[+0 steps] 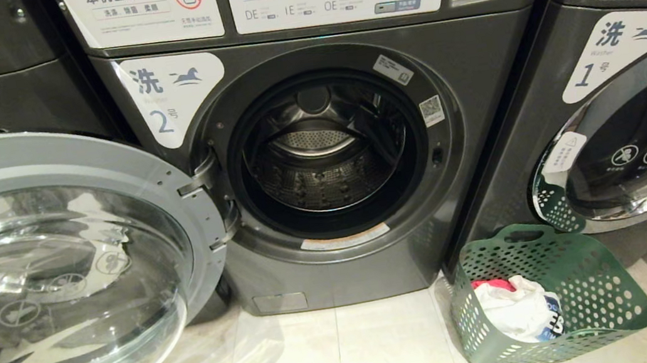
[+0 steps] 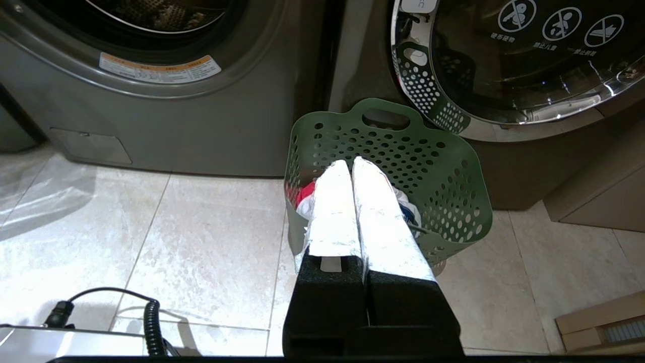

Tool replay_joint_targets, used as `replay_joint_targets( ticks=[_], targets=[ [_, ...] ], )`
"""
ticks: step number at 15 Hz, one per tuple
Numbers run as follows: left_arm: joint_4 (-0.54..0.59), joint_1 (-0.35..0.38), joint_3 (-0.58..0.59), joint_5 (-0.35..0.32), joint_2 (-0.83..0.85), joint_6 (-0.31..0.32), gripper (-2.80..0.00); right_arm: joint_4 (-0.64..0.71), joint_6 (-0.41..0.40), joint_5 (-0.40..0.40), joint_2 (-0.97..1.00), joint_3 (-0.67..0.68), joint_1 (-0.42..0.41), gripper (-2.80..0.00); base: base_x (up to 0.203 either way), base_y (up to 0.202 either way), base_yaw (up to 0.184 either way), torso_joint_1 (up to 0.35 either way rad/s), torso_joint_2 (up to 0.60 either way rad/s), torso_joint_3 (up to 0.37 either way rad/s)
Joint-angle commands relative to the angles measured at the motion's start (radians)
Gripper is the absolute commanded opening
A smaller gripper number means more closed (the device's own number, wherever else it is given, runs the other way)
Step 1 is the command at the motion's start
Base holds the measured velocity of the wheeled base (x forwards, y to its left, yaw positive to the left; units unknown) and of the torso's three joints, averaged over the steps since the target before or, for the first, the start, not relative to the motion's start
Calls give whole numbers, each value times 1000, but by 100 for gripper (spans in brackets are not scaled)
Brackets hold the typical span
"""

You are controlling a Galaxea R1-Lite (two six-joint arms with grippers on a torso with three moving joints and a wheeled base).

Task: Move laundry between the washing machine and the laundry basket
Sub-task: Close the washing machine door with the left hand

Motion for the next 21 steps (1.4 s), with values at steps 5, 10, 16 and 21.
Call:
replay_joint_targets(
  ticks=[5, 10, 16, 21],
  targets=[
    [0, -2, -705, 139, 840, -67, -280, 1, -1, 1, 2, 0, 0, -280, 0, 0, 0, 0, 0, 0],
    [-71, 87, -1051, 168, 1409, -135, -280, -2, 59, -19, 2, 0, 0, -280, 0, 0, 0, 0, 0, 0],
    [-24, 194, -1357, 69, 1572, -200, -280, -4, 70, -20, 2, 0, 0, -280, 0, 0, 0, 0, 0, 0],
    [279, 265, -1451, 30, 1560, -211, -280, -4, 70, -22, 1, 0, 0, -280, 0, 0, 0, 0, 0, 0]
  ],
)
